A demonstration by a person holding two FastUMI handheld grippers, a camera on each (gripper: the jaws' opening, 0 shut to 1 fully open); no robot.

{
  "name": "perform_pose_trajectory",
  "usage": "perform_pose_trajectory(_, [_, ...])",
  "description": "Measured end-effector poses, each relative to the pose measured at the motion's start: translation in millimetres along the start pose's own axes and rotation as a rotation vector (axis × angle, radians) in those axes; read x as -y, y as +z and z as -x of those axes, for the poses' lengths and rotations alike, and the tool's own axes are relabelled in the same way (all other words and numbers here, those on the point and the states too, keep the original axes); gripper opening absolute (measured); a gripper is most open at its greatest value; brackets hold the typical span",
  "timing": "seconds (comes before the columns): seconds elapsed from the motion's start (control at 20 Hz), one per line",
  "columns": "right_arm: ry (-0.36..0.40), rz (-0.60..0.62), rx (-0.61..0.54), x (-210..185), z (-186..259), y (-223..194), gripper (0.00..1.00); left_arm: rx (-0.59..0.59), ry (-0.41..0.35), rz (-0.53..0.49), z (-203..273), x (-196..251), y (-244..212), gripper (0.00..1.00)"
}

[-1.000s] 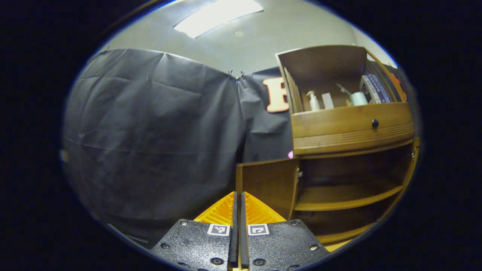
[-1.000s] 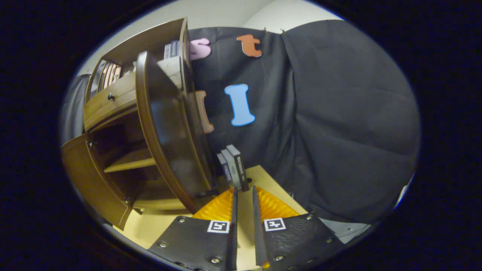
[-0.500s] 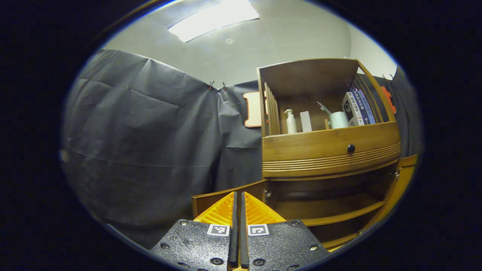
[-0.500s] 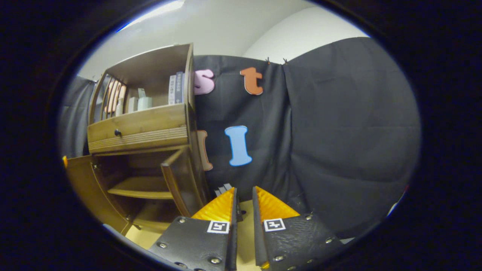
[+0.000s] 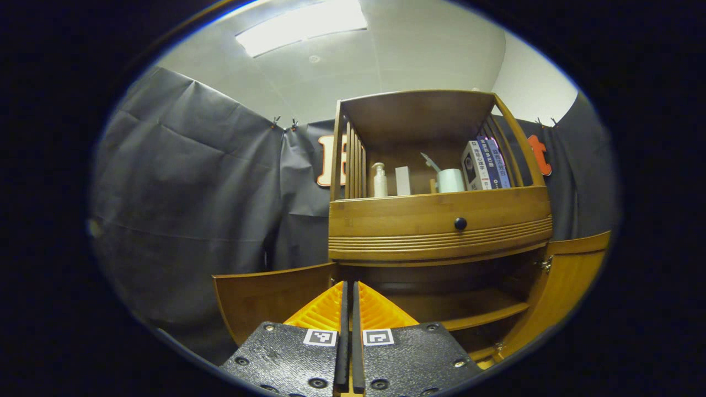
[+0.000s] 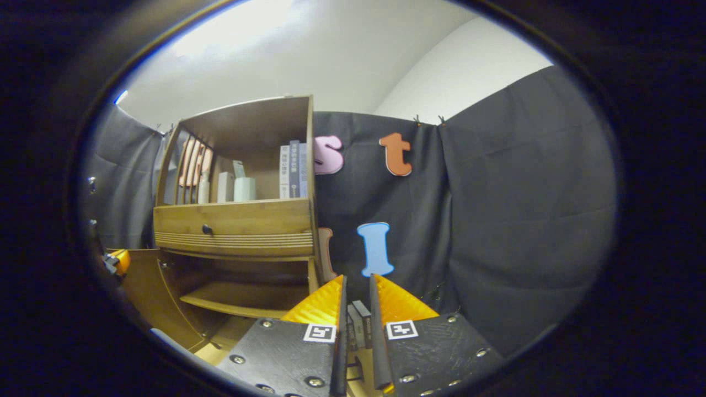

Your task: Open the right door of the double-door shoe cabinet with the right hand, and open the left door with the left hand.

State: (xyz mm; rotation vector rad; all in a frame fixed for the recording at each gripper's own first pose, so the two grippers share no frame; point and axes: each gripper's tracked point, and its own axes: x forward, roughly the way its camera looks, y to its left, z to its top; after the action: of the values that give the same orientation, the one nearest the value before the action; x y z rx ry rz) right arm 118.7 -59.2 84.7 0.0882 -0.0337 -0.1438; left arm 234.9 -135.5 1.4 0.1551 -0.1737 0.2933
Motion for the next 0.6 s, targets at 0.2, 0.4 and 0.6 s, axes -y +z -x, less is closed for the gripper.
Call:
perform_pose_trajectory(0.2, [0.119,-0.056,0.003,-50,-3,1,0.19,-0.023,-0.063,0.044,-1,27,-4,0.0])
perform_pose_trajectory(0.4, [0.229,-0.054,-0.034,-97,-2,-15,0.19,-0.043,-0.128,0.08,3,54,-7,0.0])
perform_pose_trajectory(0.6, [0.295,-0.069,-0.101,-131,-1,-44,0.19,-0.064,-0.172,0.086,11,72,-12,0.09])
